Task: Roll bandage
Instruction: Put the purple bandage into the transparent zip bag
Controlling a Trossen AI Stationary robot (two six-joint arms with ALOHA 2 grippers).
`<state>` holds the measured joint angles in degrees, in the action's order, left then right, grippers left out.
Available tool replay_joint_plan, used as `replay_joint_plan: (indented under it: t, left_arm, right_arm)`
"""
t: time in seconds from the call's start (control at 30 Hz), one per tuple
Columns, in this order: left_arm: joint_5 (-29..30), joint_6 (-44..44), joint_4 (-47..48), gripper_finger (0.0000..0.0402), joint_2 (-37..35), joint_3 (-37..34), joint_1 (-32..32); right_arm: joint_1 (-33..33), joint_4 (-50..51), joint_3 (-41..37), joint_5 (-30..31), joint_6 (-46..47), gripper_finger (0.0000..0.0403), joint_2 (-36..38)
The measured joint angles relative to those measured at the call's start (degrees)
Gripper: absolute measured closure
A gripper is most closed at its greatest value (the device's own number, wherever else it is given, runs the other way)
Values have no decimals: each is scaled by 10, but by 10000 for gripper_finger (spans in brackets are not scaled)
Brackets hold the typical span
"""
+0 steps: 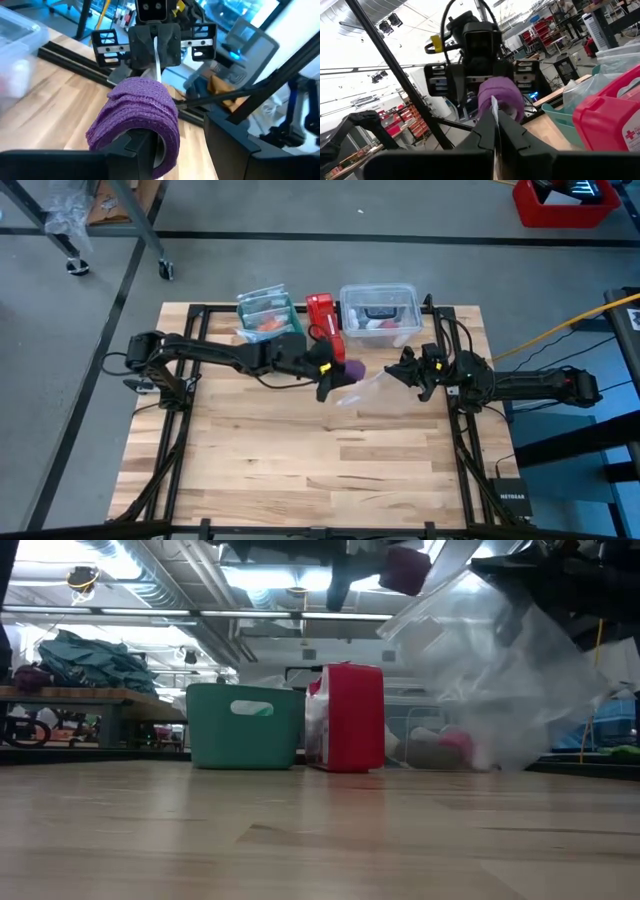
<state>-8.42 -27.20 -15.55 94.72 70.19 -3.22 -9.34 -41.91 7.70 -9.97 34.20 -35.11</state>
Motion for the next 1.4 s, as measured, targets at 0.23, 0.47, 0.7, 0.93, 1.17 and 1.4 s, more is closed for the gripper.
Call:
replay_joint_plan:
  t: [0.23,0.47,0.7,0.93,1.17,1.4]
  left_arm:
    - [-53,-43,-82,253,42,0,-1]
    - [-55,-58,-103,253,35,0,-6]
    - [-55,-58,-119,253,36,0,-5]
    - [-55,-58,-119,253,35,0,-3]
    - [-55,-43,-120,253,35,0,-2]
    - [-55,-43,-120,253,35,0,-2]
  right_arm:
    - [0,0,0,4,0,398,0]
    - [0,10,0,5,-2,398,0]
    - [0,16,0,5,-2,398,0]
    - [0,15,0,19,-2,398,0]
    - [0,14,0,23,0,398,0]
    - [0,12,13,29,3,398,0]
